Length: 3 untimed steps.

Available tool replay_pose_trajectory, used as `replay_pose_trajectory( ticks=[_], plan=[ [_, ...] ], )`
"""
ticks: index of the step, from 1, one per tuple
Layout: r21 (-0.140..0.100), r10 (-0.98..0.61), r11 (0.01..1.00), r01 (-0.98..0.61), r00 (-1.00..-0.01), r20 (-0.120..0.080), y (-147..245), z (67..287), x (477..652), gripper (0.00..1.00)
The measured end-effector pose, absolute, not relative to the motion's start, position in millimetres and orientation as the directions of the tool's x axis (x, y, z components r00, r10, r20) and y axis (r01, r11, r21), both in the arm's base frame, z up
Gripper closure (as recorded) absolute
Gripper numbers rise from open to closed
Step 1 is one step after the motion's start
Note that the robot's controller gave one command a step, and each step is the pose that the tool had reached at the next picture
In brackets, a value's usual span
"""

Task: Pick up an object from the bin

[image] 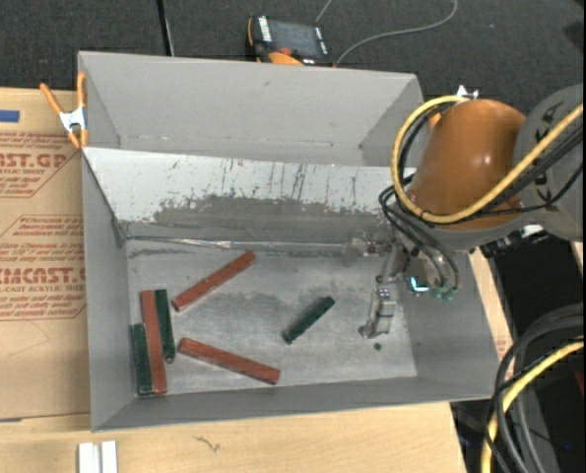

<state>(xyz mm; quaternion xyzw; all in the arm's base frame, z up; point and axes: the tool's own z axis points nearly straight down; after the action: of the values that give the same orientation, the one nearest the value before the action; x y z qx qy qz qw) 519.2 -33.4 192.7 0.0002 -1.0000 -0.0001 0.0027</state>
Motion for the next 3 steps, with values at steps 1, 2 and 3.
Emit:
replay_pose_trajectory(
  ticks=[1,2,3],
  plan=[
    [0.003,-0.366,0.931,-0.366,-0.931,0.003,0.3,67.0,521.7,0.00],
    [0.000,-0.385,0.923,-0.385,-0.923,-0.004,27.8,101.5,527.7,0.00],
    [0.001,-0.295,0.956,-0.295,-0.956,0.001,16.7,99.3,517.6,0.00]
  ],
)
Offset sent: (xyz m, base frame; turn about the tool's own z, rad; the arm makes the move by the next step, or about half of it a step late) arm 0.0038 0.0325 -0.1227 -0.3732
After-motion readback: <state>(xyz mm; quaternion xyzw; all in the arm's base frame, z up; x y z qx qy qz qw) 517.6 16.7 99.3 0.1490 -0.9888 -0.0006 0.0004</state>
